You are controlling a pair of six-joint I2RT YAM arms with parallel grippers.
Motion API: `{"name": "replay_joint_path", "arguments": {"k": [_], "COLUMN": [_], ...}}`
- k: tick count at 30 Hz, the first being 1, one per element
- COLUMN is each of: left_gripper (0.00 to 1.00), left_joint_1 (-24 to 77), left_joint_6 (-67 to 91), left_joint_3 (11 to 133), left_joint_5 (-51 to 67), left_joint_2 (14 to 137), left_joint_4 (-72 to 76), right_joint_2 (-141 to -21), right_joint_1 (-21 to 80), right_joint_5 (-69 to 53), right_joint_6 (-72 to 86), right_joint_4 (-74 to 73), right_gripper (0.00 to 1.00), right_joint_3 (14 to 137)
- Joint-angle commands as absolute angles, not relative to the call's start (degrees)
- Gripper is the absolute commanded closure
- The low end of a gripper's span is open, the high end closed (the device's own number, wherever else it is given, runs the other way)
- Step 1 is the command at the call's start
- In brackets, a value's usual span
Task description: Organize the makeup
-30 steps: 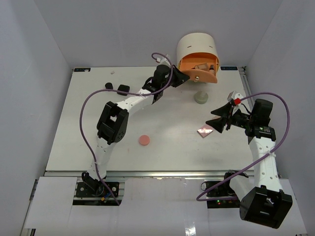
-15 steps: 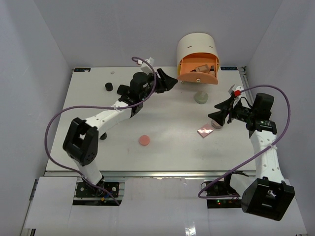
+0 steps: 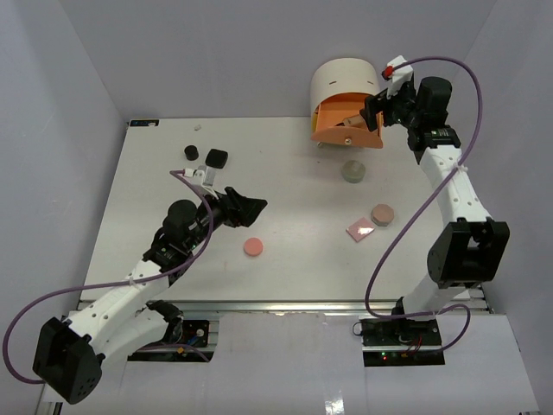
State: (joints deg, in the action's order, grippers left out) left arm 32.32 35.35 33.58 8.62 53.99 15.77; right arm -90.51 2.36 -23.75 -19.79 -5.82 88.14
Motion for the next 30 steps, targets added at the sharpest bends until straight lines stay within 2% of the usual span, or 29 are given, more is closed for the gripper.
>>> {"name": "replay_joint_path", "arguments": {"k": [1, 8, 15, 21, 25, 30], "left_gripper": [0.09, 0.08, 0.08, 0.08, 0.08, 0.08], "left_joint_1": [31.9, 31.9, 31.9, 31.9, 31.9, 31.9], "left_joint_6": [34.51, 34.73, 35.62, 35.84, 36.25, 37.38], "left_joint_3": [31.17, 29.34, 27.54, 26.81, 26.65, 26.44], "left_joint_5": [8.74, 8.89, 9.11, 8.96, 9.62, 10.83], "left_joint_2": [46.36, 42.61, 41.6, 41.62, 42.49, 43.6], "left_joint_4": [12.71, 9.99, 9.87, 9.78, 10.23, 11.54], "right_joint_2": [-98.38, -107.43, -111.08, -116.13, -117.91, -118.88], "right_joint_1": [3.11, 4.39, 6.12, 7.29, 7.37, 7.31], "right_joint_5": [-15.58, -14.01, -7.78, -4.17, -4.17, -4.05], "right_joint_6": [-26.71, -37.38, -42.02, -46.45, -49.48, -53.38], "right_joint_4": [-3.67, -3.04, 4.85, 8.97, 9.86, 9.53], "right_gripper": [0.08, 0.1, 0.12, 0.19, 0.37, 0.67], "right_joint_3": [95.11, 102.01, 101.75, 104.88, 105.09, 105.52]}}
